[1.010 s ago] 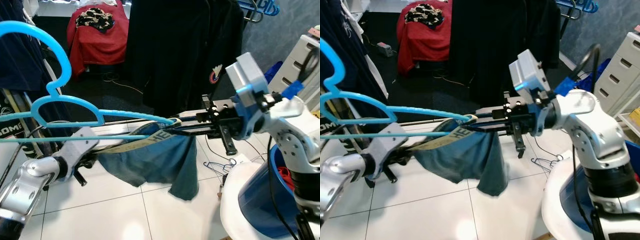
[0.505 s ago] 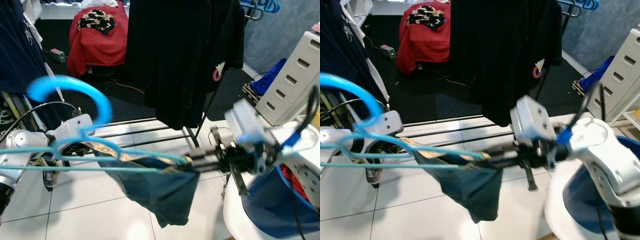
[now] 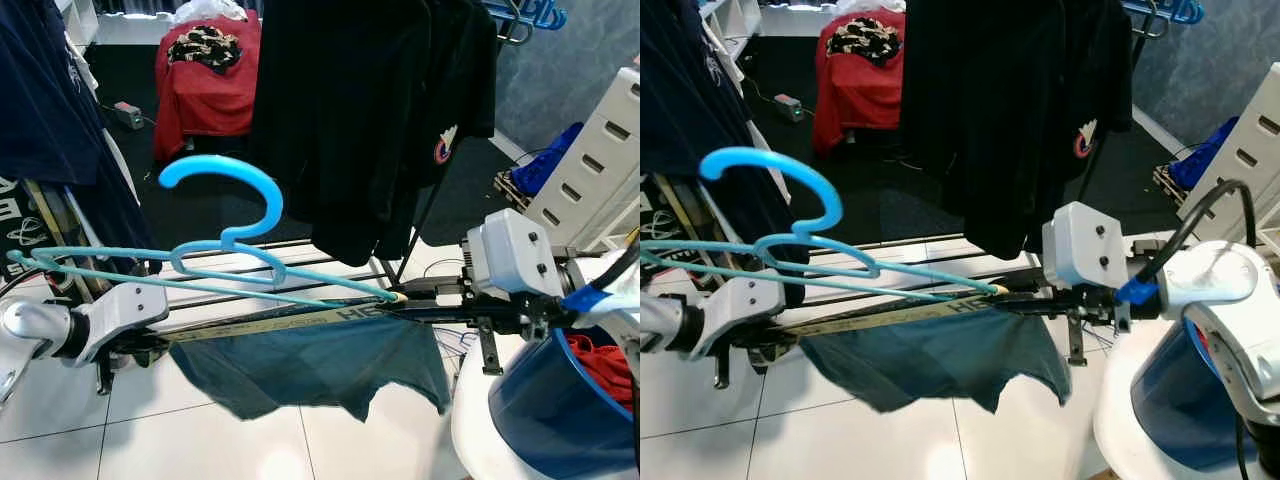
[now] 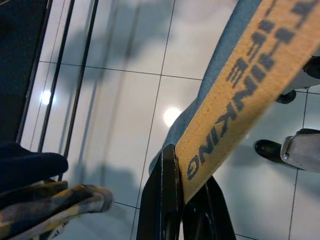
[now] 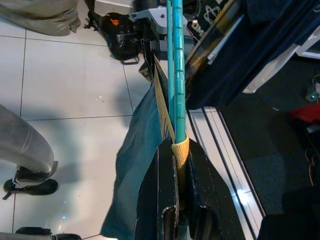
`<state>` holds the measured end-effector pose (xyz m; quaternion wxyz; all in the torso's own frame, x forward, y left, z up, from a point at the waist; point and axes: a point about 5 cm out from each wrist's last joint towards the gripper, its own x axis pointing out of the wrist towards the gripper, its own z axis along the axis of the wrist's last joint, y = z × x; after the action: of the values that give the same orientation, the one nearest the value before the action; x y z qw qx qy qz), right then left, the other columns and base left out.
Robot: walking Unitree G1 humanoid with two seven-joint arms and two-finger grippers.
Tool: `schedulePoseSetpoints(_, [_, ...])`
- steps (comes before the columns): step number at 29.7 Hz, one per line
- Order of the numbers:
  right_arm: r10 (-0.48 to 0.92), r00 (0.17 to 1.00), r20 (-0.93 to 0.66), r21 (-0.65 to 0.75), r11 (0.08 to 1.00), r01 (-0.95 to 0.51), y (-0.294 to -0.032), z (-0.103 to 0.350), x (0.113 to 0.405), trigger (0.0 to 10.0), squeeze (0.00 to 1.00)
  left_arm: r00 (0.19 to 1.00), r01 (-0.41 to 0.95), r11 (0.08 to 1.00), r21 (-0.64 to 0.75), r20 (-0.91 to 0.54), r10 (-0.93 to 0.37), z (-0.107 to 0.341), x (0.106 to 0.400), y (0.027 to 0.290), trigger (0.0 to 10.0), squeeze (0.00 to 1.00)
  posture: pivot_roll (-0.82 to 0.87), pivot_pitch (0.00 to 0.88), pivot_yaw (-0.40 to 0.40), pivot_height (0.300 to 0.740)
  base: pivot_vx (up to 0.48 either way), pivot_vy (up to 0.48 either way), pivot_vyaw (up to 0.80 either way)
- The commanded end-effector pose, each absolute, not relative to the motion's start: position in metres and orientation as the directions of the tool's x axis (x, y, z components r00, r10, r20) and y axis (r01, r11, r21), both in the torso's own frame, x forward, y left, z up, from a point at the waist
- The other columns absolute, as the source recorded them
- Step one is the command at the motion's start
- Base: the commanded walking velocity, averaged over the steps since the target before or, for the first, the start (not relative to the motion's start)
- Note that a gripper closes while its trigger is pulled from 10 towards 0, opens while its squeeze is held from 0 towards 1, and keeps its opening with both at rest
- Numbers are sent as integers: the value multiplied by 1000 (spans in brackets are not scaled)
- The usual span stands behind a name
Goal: Hang hanger
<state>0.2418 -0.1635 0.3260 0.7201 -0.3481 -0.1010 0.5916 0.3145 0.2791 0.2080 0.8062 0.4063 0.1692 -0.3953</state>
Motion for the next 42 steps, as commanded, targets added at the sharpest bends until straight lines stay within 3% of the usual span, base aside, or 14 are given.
schedulePoseSetpoints(1, [927, 272, -257, -636, 50, -770, -167, 330, 232, 10000, 0, 607, 794, 358, 490, -644, -465, 196, 312, 287, 10000, 0, -83, 221, -28, 740, 0, 0, 0])
schedulePoseSetpoints(5, [937, 196, -288, -568, -2, -823, -162, 316, 222, 10000, 0, 626, 780, 371, 504, -633, -456, 203, 317, 291, 10000, 0, -85, 222, -22, 740, 0, 0, 0])
schedulePoseSetpoints(13, [922, 149, -357, -507, -57, -860, -160, 294, 217, 10000, 0, 628, 778, 362, 513, -617, -474, 219, 317, 295, 10000, 0, -75, 222, -24, 740, 0, 0, 0])
schedulePoseSetpoints(20, [841, 235, -487, -560, -93, -824, -172, 270, 226, 10000, 0, 572, 819, 314, 481, -633, -521, 218, 306, 293, 10000, 0, -67, 226, -31, 740, 0, 0, 0])
schedulePoseSetpoints(26, [898, 276, -344, -587, 23, -809, -164, 291, 232, 10000, 0, 627, 777, 400, 487, -545, -556, 205, 312, 278, 10000, 0, -68, 227, -28, 740, 0, 0, 0])
schedulePoseSetpoints(28, [903, 323, -285, -640, 72, -765, -164, 305, 241, 10000, 0, 638, 768, 459, 446, -476, -606, 204, 313, 264, 10000, 0, -77, 225, -26, 740, 0, 0, 0])
schedulePoseSetpoints(29, [900, 356, -250, -675, 102, -731, -165, 312, 247, 10000, 0, 624, 779, 468, 419, -438, -647, 203, 311, 252, 10000, 204, -81, 225, -28, 740, 0, 0, 0])
schedulePoseSetpoints(30, [898, 379, -222, -701, 124, -703, -165, 319, 253, 10000, 0, 602, 794, 460, 398, -408, -686, 204, 308, 240, 10000, 525, -81, 225, -30, 740, 0, 0, 0])
schedulePoseSetpoints(31, [897, 390, -207, -713, 134, -688, -165, 322, 255, 10000, 0, 586, 804, 450, 389, -392, -709, 204, 305, 233, 10000, 525, -81, 225, -30, 740, 0, 0, 0])
schedulePoseSetpoints(32, [894, 404, -192, -728, 147, -670, -165, 324, 260, 10000, 0, 566, 816, 436, 380, -371, -736, 204, 301, 223, 10000, 1000, -81, 223, -32, 740, 0, 0, 0])
schedulePoseSetpoints(37, [891, 417, -179, -738, 158, -656, -164, 324, 267, 10000, 0, 531, 830, 411, 376, -312, -788, 208, 294, 199, 10000, 1000, -77, 220, -38, 740, 0, 0, 0])
schedulePoseSetpoints(39, [897, 407, -173, -720, 167, -674, -160, 318, 271, 10000, 0, 545, 818, 470, 331, -185, -818, 221, 291, 180, 10000, 1000, -75, 225, -44, 740, 0, 0, 0])
schedulePoseSetpoints(42, [900, 395, -183, -706, 159, -690, -158, 316, 272, 10000, 0, 584, 799, 537, 271, -141, -799, 223, 288, 176, 10000, 984, -79, 229, -45, 740, 0, 0, 0])
